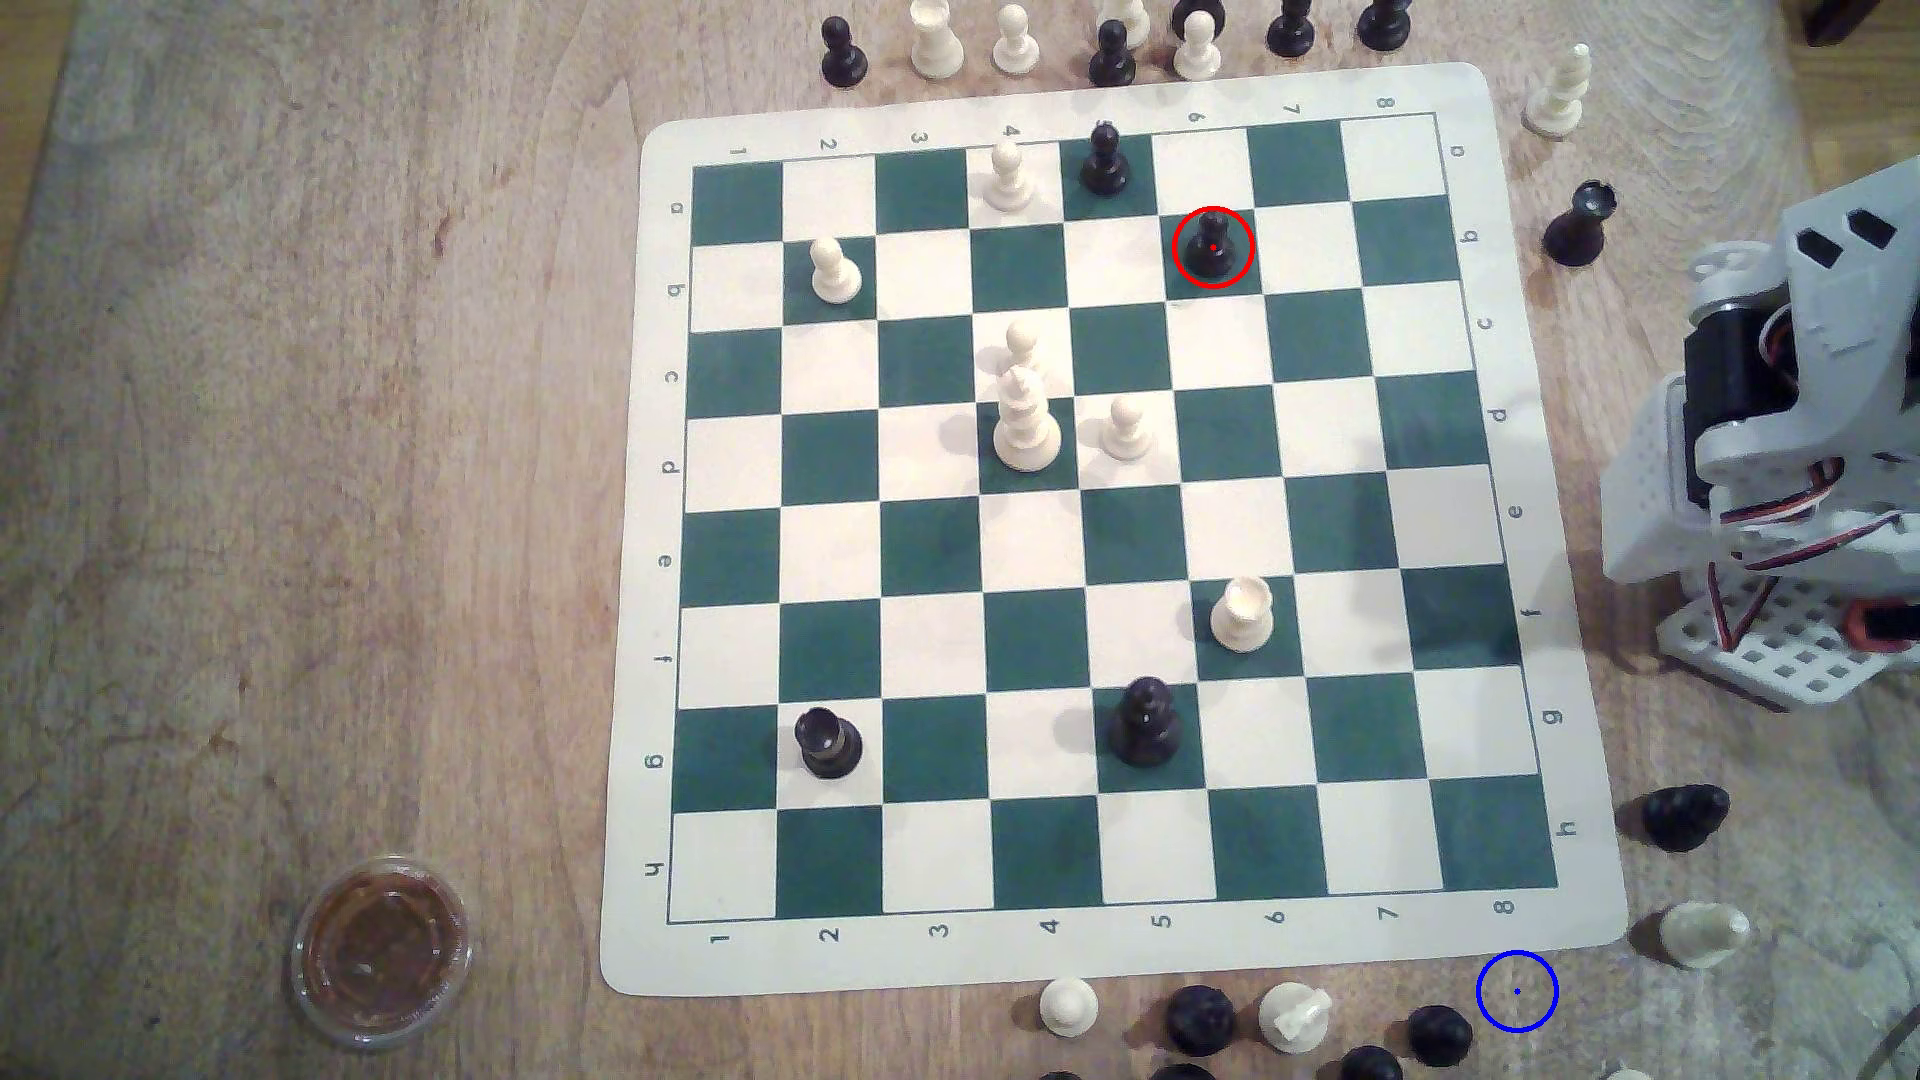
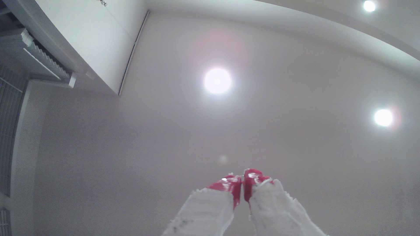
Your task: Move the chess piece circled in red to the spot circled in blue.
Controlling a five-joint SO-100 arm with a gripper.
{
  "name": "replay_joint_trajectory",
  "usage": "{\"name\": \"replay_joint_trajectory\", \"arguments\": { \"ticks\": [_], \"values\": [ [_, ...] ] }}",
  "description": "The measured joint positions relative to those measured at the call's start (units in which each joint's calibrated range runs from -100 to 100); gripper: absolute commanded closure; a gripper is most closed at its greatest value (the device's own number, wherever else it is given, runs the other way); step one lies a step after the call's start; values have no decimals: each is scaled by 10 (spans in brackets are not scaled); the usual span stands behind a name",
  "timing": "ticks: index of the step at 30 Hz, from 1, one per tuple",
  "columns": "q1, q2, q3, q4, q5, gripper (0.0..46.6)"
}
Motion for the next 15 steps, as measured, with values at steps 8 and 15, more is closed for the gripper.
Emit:
{"name": "replay_joint_trajectory", "arguments": {
  "ticks": [8,15],
  "values": [
    [30,1,-24,209,2,464],
    [108,3,-158,710,-2,464]
  ]
}}
